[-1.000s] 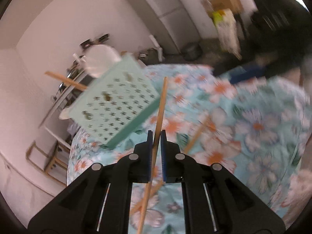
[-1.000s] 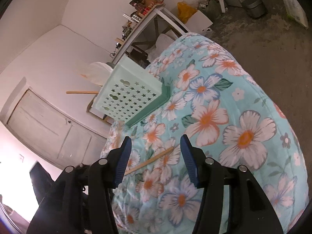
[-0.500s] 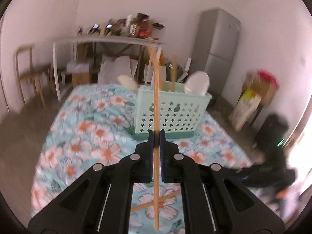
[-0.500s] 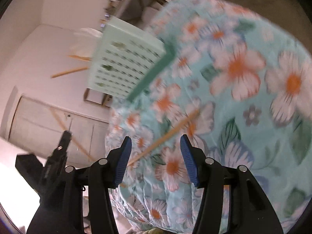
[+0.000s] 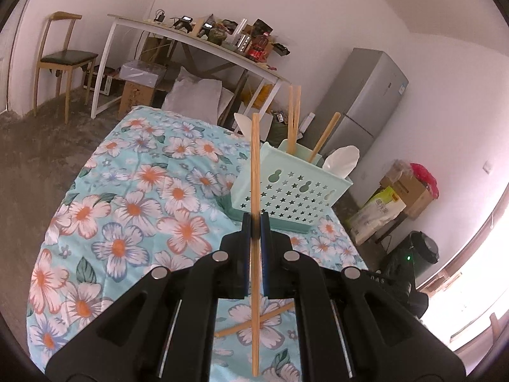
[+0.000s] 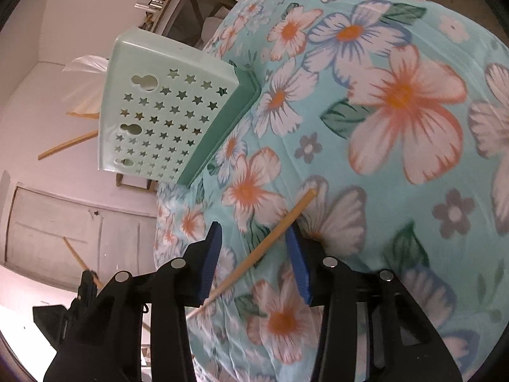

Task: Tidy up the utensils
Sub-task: 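Grasp another chopstick with the right tool while the left tool holds its chopstick upright, then carry both upright chopsticks toward the green basket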

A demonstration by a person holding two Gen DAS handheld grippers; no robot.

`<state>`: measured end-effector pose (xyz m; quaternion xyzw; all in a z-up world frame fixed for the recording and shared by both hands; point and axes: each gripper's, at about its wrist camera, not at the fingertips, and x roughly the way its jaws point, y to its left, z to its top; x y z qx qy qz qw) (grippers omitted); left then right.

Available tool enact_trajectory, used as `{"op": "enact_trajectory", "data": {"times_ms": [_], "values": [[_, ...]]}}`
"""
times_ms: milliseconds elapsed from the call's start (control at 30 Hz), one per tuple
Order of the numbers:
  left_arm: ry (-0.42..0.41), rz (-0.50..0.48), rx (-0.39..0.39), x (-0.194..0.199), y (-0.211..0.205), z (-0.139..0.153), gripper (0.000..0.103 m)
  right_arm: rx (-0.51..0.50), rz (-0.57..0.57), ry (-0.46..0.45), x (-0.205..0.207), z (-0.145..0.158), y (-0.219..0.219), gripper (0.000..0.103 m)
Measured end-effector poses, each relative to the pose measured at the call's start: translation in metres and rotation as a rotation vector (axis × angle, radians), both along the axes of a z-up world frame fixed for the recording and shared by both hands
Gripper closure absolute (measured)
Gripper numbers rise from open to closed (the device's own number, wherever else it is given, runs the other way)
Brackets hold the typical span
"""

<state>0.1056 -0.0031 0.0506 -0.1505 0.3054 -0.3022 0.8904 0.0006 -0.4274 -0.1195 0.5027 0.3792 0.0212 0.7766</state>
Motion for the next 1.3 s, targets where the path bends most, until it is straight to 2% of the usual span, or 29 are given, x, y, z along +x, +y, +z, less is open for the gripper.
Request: {"op": "enact_trajectory", "data": {"times_ms": [233, 367, 567, 667, 833, 1300], "values": [[-0.056, 0.043, 0.110, -0.007, -0.001, 0.004, 0.098, -0.094, -0.032, 0.011, 0.015, 0.004, 0.007, 0.072], [-0.103, 0.091, 0.185, -0.010, 0.001, 0.007, 0.098, -0.163, -0.026, 0.031, 0.025, 0.006, 0.008, 0.085], [-0.130, 0.152, 0.283, -0.008, 0.006, 0.007, 0.098, -0.268, 0.023, 0.018, 0.028, 0.014, 0.014, 0.086], [-0.140, 0.180, 0.321, -0.005, 0.006, 0.007, 0.098, -0.284, 0.036, 0.011, 0.024, 0.018, 0.012, 0.086], [-0.155, 0.209, 0.373, -0.004, 0.005, 0.006, 0.098, -0.325, 0.045, -0.050, 0.017, 0.041, 0.009, 0.088], [-0.180, 0.230, 0.406, -0.008, 0.002, 0.011, 0.098, -0.457, 0.070, -0.262, -0.013, 0.122, 0.017, 0.096]]}}
